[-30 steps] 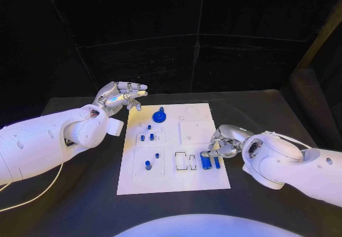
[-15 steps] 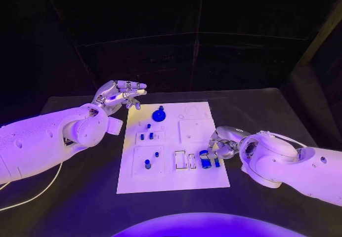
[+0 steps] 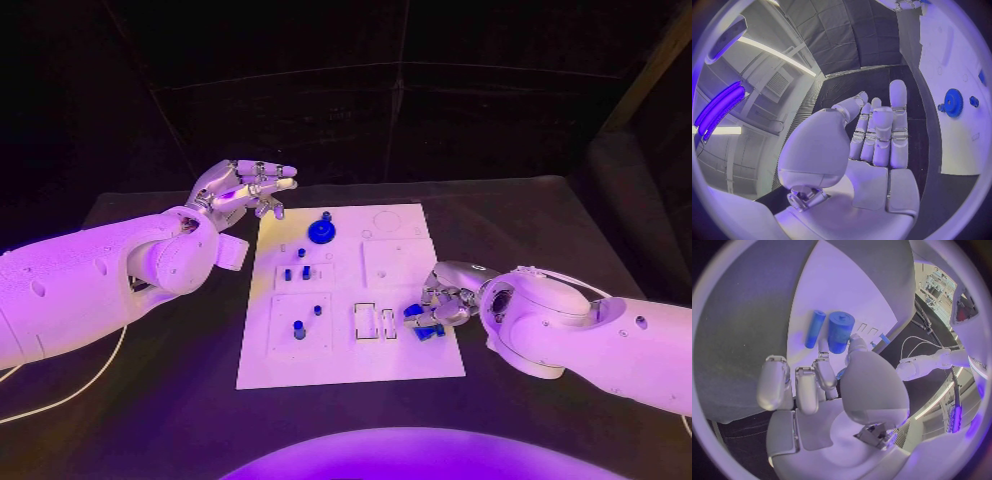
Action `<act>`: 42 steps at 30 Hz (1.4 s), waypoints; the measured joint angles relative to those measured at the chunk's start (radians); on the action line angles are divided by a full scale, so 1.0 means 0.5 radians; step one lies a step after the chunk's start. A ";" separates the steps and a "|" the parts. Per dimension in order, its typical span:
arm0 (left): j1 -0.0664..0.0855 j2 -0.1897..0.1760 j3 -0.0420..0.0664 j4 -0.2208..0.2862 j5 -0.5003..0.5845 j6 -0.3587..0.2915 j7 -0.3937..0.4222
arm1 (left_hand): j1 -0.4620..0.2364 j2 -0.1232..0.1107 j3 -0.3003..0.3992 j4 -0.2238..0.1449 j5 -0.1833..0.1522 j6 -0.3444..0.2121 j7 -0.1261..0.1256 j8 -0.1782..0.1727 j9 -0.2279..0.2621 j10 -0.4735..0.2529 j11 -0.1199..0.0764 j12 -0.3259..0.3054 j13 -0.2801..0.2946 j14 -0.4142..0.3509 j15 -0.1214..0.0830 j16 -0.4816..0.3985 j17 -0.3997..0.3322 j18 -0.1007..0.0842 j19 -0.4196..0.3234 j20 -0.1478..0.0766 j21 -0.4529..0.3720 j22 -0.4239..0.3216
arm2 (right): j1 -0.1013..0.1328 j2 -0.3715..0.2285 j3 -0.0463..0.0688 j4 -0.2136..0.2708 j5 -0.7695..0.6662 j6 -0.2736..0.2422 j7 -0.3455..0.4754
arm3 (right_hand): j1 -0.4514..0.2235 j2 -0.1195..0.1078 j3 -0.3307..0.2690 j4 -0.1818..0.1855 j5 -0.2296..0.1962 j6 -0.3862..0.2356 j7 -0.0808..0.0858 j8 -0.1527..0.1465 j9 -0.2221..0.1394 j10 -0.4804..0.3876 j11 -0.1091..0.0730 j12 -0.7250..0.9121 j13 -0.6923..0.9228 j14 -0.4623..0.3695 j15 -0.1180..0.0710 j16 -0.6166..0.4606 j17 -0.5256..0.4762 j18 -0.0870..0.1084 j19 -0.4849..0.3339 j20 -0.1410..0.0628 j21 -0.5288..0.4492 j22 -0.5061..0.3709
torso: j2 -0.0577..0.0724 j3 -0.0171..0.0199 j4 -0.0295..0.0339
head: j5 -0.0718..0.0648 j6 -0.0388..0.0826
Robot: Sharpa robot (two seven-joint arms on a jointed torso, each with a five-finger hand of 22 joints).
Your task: Assemble the parts on the task board
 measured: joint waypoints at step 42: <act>0.000 0.001 0.000 -0.008 0.000 0.004 -0.013 | -0.014 0.014 -0.012 0.012 0.000 -0.007 0.007 0.000 0.000 -0.007 -0.007 0.008 0.000 0.000 0.000 0.000 -0.004 0.000 0.000 0.000 -0.008 -0.006 | -0.038 0.152 -0.004 0.083 0.319 -0.508 0.126 | 0.121 0.168 -0.009 -0.014 0.198 -0.035 -0.022 0.093 0.072 0.046 -0.045 0.028 0.089 -0.007 -0.021 0.017 -0.001 0.000 0.014 -0.029 0.022 0.060 | -0.001 -0.0036 0.004 | 0.041 -0.010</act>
